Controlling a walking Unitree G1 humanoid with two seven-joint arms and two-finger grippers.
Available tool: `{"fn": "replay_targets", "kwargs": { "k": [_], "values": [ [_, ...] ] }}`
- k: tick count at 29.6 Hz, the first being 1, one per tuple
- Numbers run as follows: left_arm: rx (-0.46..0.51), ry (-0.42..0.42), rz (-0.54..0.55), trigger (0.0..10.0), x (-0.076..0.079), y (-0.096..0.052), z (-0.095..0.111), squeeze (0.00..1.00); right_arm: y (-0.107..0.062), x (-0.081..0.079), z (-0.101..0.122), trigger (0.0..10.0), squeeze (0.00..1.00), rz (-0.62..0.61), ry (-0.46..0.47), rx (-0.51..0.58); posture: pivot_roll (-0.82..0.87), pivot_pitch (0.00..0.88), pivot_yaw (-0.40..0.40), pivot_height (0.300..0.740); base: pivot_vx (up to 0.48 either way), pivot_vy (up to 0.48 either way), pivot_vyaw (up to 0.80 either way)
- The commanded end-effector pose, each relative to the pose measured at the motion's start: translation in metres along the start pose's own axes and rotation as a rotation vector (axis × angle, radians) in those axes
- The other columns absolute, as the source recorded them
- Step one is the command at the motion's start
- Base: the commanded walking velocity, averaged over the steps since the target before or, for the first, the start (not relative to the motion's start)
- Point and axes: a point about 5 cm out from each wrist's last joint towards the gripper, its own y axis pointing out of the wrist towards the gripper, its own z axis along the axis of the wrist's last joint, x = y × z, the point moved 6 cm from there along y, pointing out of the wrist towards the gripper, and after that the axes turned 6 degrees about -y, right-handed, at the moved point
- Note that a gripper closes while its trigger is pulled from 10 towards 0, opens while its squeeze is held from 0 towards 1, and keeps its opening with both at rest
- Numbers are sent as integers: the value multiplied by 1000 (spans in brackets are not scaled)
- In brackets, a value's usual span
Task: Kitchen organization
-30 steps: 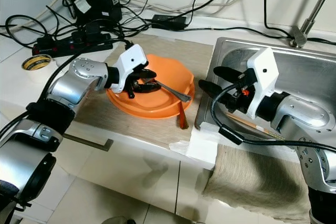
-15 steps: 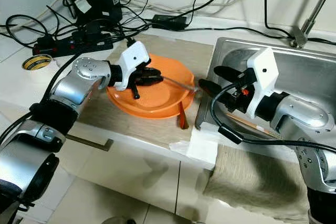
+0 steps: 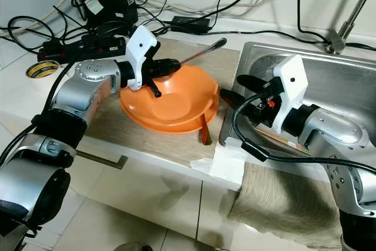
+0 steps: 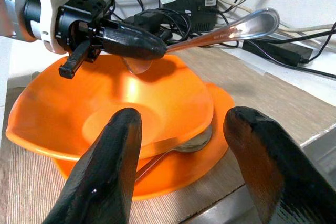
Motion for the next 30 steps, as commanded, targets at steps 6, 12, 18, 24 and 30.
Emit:
{"fn": "replay_targets", "kwargs": {
  "k": [6, 12, 18, 24, 30],
  "values": [
    [54, 16, -25, 0, 6, -3, 21, 0, 2, 1, 2, 10000, 0, -5, 2, 7, -58, 0, 65, 740, 0, 0, 0],
    [73, -7, -27, 0, 7, -4, 26, 0, 3, 1, 2, 10000, 0, -11, 4, 12, -57, 0, 64, 740, 0, 0, 0],
    [87, -8, -44, 0, 12, -5, 32, 0, 7, 4, 5, 10000, 0, -33, 27, 38, -55, 0, 61, 740, 0, 0, 0],
    [94, -19, -78, 0, 21, -6, 32, 0, 13, 8, 10, 10000, 0, -71, 47, 73, -51, 0, 60, 740, 0, 0, 0],
    [96, -29, -107, 0, 28, -6, 31, 0, 16, 6, 10, 10000, 0, -59, 47, 75, -47, 0, 60, 740, 0, 0, 0]
  ]
}}
